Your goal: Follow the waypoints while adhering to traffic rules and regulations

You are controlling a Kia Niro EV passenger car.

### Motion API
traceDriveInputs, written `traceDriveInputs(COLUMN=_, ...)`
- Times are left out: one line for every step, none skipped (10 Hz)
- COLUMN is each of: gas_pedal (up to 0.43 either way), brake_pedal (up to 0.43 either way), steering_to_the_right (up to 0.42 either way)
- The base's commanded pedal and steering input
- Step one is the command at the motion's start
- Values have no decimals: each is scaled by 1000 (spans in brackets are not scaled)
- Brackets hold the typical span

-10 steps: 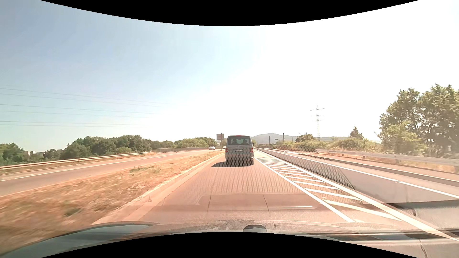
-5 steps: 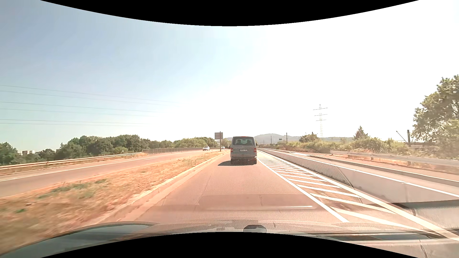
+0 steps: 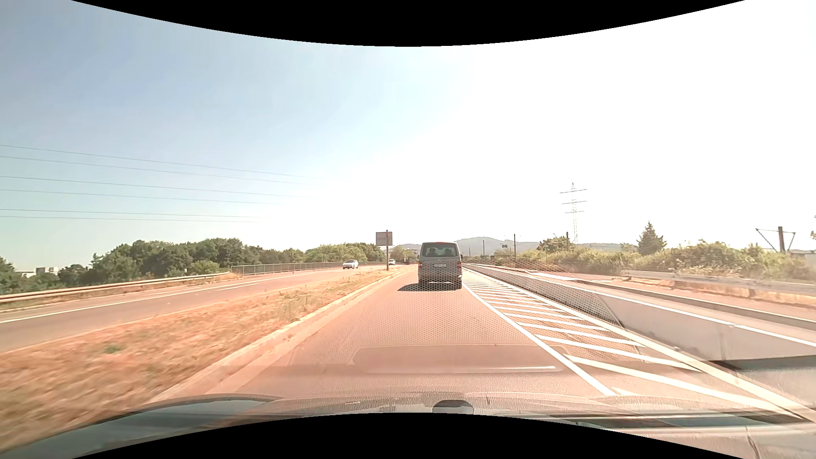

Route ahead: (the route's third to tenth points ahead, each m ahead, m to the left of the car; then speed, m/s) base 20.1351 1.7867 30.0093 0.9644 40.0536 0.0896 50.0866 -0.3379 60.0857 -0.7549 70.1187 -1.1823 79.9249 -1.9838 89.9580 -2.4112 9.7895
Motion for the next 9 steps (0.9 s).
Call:
traceDriveInputs(gas_pedal=197, brake_pedal=0, steering_to_the_right=3)
traceDriveInputs(gas_pedal=197, brake_pedal=0, steering_to_the_right=4)
traceDriveInputs(gas_pedal=197, brake_pedal=0, steering_to_the_right=5)
traceDriveInputs(gas_pedal=197, brake_pedal=0, steering_to_the_right=6)
traceDriveInputs(gas_pedal=197, brake_pedal=0, steering_to_the_right=8)
traceDriveInputs(gas_pedal=197, brake_pedal=0, steering_to_the_right=11)
traceDriveInputs(gas_pedal=197, brake_pedal=0, steering_to_the_right=12)
traceDriveInputs(gas_pedal=197, brake_pedal=0, steering_to_the_right=12)
traceDriveInputs(gas_pedal=197, brake_pedal=0, steering_to_the_right=14)
